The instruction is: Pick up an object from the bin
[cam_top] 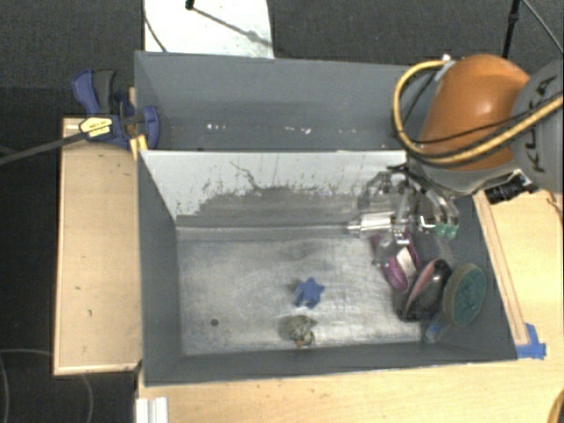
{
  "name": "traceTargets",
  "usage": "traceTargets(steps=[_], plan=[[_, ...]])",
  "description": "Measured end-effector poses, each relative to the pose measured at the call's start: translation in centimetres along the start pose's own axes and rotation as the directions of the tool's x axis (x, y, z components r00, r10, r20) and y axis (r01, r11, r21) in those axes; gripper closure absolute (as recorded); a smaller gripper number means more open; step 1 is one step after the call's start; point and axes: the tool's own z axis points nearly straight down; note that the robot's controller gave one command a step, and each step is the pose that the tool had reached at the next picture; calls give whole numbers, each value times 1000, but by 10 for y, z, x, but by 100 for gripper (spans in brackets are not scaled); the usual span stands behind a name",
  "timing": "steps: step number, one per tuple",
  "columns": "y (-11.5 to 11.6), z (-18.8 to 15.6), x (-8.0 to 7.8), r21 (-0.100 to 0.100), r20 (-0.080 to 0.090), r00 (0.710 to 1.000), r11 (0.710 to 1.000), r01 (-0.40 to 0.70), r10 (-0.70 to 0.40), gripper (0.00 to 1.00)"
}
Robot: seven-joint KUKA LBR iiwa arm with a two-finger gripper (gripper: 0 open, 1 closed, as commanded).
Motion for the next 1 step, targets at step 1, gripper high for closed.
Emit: traceTargets(steps=[1], plan=[[130,127,34,4,16,906,906,423,-423,0]])
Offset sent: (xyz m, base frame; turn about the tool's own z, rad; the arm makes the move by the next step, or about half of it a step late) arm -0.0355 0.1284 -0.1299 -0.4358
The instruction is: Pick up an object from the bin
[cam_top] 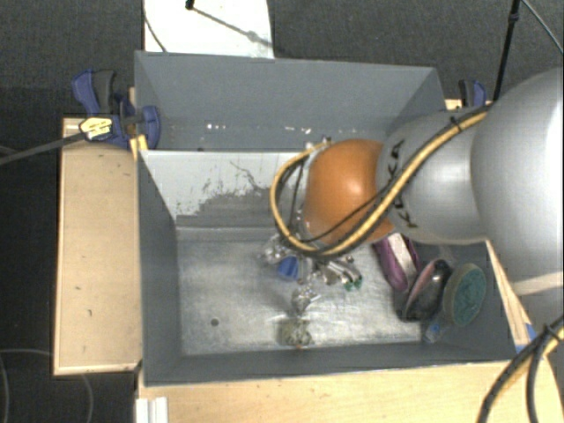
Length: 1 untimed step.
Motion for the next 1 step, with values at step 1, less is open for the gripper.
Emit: traceTargets(steps=[1], plan=[[-50,-29,-21,3,-4,980,980,-199,199,0]])
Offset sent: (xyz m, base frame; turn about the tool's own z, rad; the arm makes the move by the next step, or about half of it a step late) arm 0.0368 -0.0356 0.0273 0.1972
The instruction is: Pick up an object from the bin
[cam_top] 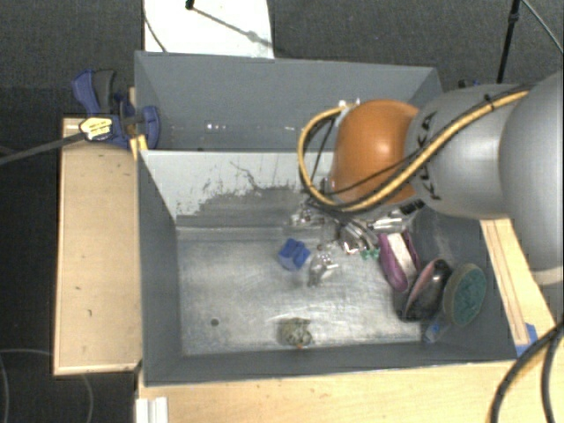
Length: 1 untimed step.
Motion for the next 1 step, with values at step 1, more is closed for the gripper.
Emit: traceTargets(steps=[1], plan=[[20,2,3,0,-7,954,954,-298,298,0]])
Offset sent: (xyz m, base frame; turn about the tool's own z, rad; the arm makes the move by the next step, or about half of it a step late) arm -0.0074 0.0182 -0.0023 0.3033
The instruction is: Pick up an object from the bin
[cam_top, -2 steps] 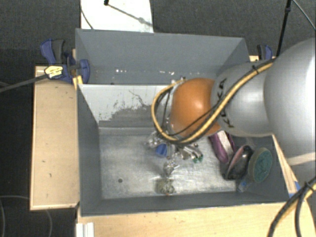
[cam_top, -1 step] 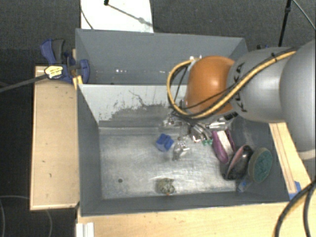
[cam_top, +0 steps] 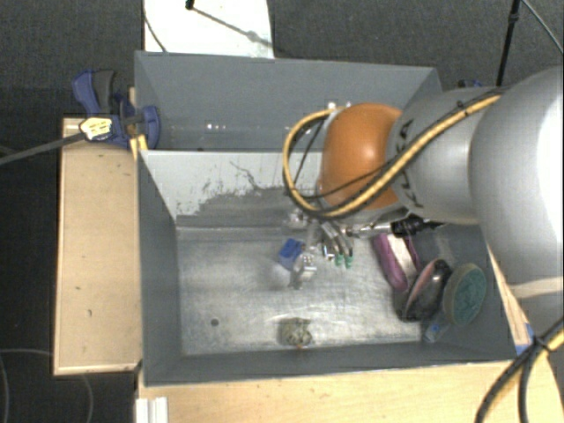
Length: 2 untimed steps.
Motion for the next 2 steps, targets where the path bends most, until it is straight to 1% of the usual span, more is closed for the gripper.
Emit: traceTargets(steps=[1,2], plan=[[6,28,-18,0,5,983,983,183,-183,0],[7,26,-19,0,5,983,983,183,-183,0]])
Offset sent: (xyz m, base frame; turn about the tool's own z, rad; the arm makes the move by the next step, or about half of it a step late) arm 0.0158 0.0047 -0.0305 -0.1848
